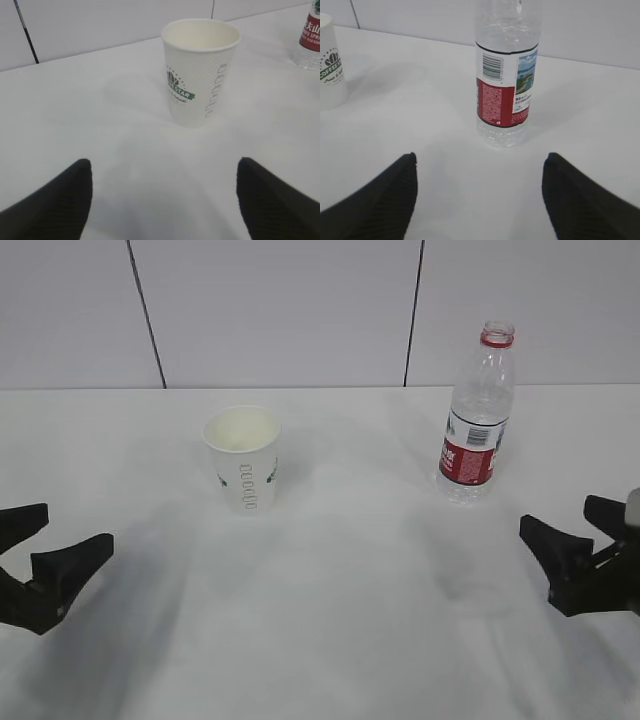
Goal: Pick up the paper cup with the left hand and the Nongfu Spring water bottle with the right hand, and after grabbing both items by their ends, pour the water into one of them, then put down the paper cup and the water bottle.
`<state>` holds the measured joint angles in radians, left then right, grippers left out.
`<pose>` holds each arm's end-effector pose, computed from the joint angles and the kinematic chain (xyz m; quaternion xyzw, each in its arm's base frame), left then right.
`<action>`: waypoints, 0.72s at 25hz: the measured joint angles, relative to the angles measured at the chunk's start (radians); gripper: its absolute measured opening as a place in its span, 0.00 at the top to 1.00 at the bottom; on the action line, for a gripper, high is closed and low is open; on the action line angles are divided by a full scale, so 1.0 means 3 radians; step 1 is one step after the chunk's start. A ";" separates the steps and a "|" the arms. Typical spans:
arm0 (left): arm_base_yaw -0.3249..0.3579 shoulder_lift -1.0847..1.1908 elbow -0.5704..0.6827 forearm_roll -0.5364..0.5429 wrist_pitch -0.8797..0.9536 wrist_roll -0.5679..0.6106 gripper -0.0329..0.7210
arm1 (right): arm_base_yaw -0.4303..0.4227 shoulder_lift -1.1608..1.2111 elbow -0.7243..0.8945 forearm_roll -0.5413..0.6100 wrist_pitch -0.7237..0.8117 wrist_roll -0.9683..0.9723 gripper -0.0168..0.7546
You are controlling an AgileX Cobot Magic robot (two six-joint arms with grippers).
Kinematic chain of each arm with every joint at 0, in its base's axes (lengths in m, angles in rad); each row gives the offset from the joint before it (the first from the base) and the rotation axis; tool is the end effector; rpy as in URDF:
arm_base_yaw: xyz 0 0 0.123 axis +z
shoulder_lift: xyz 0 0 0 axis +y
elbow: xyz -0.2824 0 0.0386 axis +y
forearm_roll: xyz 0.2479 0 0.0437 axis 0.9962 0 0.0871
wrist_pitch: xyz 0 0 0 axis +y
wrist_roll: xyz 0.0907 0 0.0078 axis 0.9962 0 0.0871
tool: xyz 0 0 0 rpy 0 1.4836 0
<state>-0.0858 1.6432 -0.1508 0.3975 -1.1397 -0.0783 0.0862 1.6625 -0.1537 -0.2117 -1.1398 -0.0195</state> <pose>0.1999 -0.0493 0.1331 0.1774 0.7782 -0.1409 0.5858 0.2066 0.0353 0.1302 -0.1348 0.7889 0.0701 0.5954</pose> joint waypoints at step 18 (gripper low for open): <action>0.0000 0.0007 -0.0066 0.0078 -0.0008 -0.0002 0.07 | 0.0000 0.0035 -0.0051 -0.0171 -0.0015 -0.0062 0.22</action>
<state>-0.0858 1.6453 -0.1706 0.4208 -1.1419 -0.0790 0.0862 1.6731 -0.1689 -0.2631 -1.1442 -0.0381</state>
